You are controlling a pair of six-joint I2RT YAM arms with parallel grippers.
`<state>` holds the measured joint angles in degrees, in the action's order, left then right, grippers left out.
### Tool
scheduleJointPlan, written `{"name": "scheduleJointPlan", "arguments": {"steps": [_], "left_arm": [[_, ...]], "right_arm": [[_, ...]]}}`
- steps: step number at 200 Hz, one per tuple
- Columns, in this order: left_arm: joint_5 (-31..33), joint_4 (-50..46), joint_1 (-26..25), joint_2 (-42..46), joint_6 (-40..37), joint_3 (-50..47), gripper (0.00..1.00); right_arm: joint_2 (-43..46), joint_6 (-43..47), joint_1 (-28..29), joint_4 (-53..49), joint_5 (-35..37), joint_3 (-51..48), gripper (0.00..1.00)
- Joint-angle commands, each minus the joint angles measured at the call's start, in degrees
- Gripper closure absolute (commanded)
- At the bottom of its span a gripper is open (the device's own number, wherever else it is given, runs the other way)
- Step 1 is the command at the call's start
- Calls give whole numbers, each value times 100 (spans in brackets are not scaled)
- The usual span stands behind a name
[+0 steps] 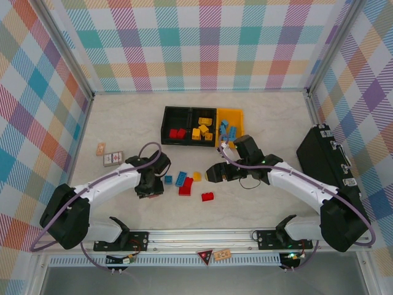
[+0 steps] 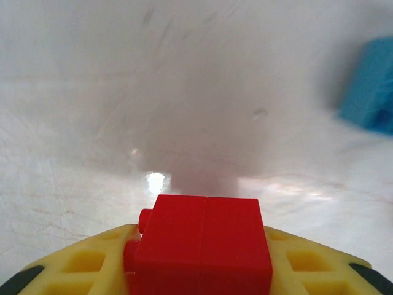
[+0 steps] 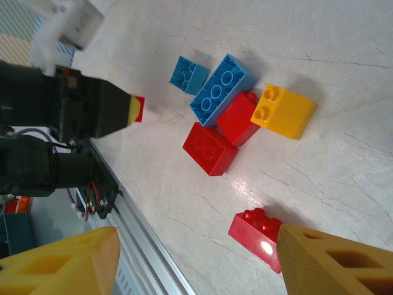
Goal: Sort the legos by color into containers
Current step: Pick up the lego from the bottom-left of the table, then place the lego in the container.
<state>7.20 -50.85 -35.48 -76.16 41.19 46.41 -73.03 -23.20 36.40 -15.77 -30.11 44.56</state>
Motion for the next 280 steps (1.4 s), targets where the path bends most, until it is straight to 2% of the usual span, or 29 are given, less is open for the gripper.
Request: {"name": "scheduleJointPlan", "arguments": {"steps": [1,22,77,174,225,280], "left_arm": [[306,-254,71,-213,-476,651,67],[414,-196,178,-486,-738,1222,67],[202,411,401,-1440,-1140,2549,67],[-69,563,1022,-3556,-1560,4982,67],[-4,327,1152,-4642,-1703,6295,66],[97,139,1245,-5399,-1641,7197,63]], "right_arm": [[53,-100,35,115,212,-46,31],[-2,-196,34,38,440,61,31],[-199,-487,34,129,1083,280,32],[-866,-611,16,-242,2255,1249,31],[-1140,-581,-26,-319,2532,1692,31],[-1143,-588,-28,-365,2549,1778,31]]}}
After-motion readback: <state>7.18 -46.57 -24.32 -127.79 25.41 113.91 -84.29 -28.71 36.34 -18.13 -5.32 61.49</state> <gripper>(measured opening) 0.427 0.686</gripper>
